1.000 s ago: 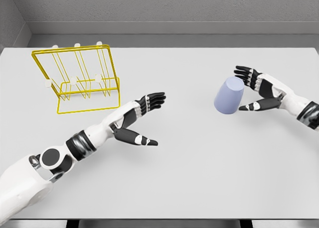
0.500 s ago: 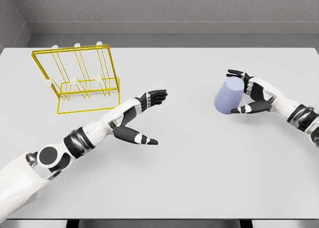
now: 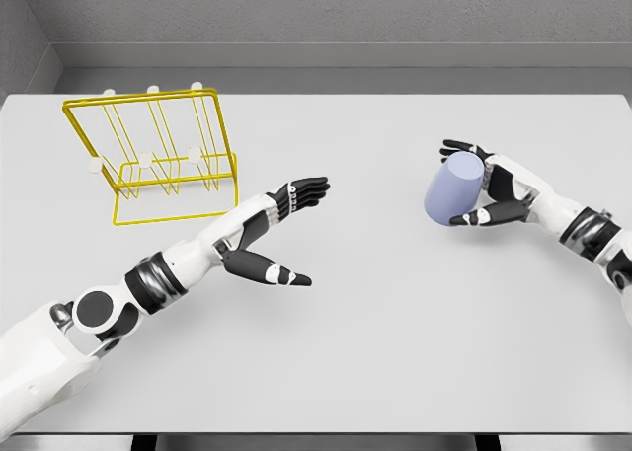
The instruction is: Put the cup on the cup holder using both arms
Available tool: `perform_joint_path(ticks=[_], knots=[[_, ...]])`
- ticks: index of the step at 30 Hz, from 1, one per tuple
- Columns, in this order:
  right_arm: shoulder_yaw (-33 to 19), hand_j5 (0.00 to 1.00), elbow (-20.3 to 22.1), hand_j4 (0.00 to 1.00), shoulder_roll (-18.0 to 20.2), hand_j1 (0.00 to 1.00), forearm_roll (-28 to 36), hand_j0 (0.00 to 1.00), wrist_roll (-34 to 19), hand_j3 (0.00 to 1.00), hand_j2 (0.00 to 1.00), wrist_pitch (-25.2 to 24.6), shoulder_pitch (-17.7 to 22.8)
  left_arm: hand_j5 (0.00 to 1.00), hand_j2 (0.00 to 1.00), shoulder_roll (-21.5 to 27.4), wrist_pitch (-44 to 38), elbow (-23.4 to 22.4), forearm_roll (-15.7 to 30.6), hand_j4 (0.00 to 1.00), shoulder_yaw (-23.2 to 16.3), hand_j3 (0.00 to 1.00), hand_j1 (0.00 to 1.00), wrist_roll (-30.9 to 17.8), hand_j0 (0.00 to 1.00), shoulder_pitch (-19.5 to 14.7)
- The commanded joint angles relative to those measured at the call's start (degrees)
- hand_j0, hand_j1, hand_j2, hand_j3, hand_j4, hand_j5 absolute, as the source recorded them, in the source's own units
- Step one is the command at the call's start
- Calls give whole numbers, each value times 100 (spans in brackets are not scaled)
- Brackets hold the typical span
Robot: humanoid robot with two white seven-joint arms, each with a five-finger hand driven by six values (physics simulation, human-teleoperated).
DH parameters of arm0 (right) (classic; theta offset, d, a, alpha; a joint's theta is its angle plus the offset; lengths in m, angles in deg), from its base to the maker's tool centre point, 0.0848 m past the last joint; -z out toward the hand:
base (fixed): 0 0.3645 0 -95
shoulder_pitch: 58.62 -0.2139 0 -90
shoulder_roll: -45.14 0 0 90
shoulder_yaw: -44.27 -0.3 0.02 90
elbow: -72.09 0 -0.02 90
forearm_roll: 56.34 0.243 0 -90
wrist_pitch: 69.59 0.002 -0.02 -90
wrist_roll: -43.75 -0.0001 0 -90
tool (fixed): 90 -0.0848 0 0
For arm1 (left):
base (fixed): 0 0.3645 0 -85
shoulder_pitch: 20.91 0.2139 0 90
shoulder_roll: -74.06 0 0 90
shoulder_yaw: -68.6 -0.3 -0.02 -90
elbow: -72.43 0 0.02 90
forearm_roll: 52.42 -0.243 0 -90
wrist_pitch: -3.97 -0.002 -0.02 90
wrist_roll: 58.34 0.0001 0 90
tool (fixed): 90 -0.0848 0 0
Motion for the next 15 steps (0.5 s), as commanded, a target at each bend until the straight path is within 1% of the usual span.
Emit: perform_joint_path(ticks=[1, 3, 4, 5, 6, 7, 9, 10, 15], knots=[[-5, 97, 5, 97, -27, 97, 33, 97, -1, 97, 97, -4, 0, 100, 100, -31, -3, -9, 14, 100, 2, 100, 100, 4, 100, 9], [-5, 94, 5, 94, -45, 94, 33, 94, -1, 94, 94, -4, -9, 100, 100, -49, -12, -44, 23, 100, 2, 100, 100, 13, 100, 0], [-5, 93, 5, 93, -45, 93, 33, 93, -1, 93, 93, -4, -9, 100, 100, -49, -12, -140, 23, 100, 2, 100, 100, 13, 100, 0], [-5, 89, 5, 89, -45, 89, 33, 89, -1, 89, 89, -4, -9, 100, 100, -163, -3, -360, 23, 100, 2, 100, 100, 13, 100, 9], [-5, 85, 5, 85, -54, 85, 33, 85, 8, 85, 85, -4, -9, 100, 100, -409, 5, -615, 23, 100, 11, 100, 100, 13, 100, 9], [-5, 82, 5, 82, -54, 82, 33, 82, 8, 82, 82, -4, -9, 100, 100, -409, 6, -659, 23, 100, 11, 100, 100, 4, 100, 9], [-14, 71, -12, 71, -54, 71, 42, 71, 17, 71, 71, 5, -9, 100, 100, -418, 76, -650, 23, 100, 11, 100, 100, 4, 100, 26], [-14, 68, -56, 68, -63, 68, 42, 68, 17, 68, 68, 5, -9, 100, 100, -418, 76, -650, 23, 100, 11, 100, 100, 4, 100, 35], [-14, 66, -65, 66, -89, 66, 33, 66, 17, 66, 66, 5, -35, 100, 100, -462, 137, -606, 14, 100, 11, 100, 100, 4, 100, 105]])
